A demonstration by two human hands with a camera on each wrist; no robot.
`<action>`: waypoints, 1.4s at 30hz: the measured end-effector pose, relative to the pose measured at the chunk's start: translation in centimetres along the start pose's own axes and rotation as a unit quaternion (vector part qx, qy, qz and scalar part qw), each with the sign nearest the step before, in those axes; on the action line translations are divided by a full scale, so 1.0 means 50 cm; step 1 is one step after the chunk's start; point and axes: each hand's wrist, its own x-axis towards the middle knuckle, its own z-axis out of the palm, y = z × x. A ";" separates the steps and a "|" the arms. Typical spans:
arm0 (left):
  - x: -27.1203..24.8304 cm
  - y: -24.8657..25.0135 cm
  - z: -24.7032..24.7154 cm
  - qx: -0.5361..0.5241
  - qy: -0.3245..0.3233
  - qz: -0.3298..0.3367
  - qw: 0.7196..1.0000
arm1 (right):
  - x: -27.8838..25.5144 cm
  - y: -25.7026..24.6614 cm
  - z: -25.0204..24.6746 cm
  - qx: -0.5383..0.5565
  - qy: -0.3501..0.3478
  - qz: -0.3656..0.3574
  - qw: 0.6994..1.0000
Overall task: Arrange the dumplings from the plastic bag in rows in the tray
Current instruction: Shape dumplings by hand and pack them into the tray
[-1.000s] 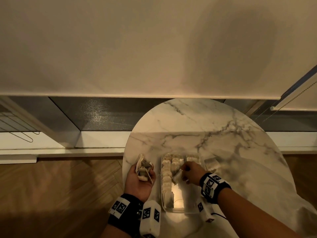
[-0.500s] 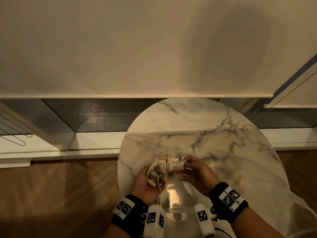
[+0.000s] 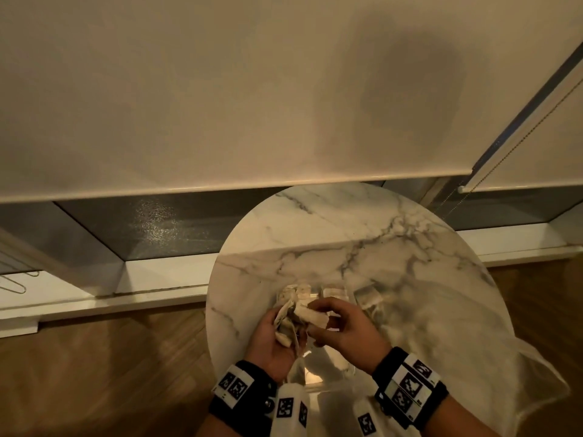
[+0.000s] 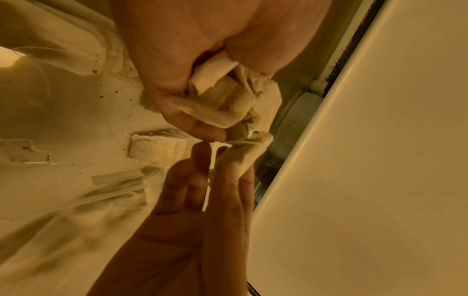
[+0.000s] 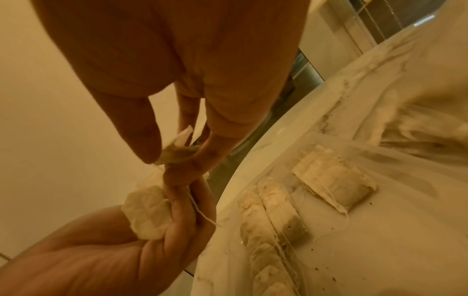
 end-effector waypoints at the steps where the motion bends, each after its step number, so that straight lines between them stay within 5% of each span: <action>1: -0.003 0.000 0.002 0.002 0.001 0.001 1.000 | 0.002 0.004 0.001 -0.020 0.010 -0.001 1.000; 13: -0.009 0.001 -0.018 -0.004 0.032 -0.004 0.999 | 0.009 0.011 -0.006 -0.021 0.014 0.044 0.999; 23: 0.002 0.016 -0.060 -0.059 -0.003 -0.035 0.998 | 0.033 0.055 -0.093 -0.102 0.113 0.034 0.988; 33: 0.031 0.021 -0.097 -0.069 -0.001 -0.039 0.997 | 0.063 0.080 -0.131 -0.191 0.010 0.135 0.972; 37: 0.029 0.021 -0.093 -0.067 0.009 -0.033 0.997 | 0.079 0.081 -0.126 -0.281 -0.033 0.135 0.950; 42: 0.011 0.020 -0.078 -0.066 0.020 -0.028 0.997 | 0.107 0.073 -0.113 -0.439 -0.064 0.145 0.884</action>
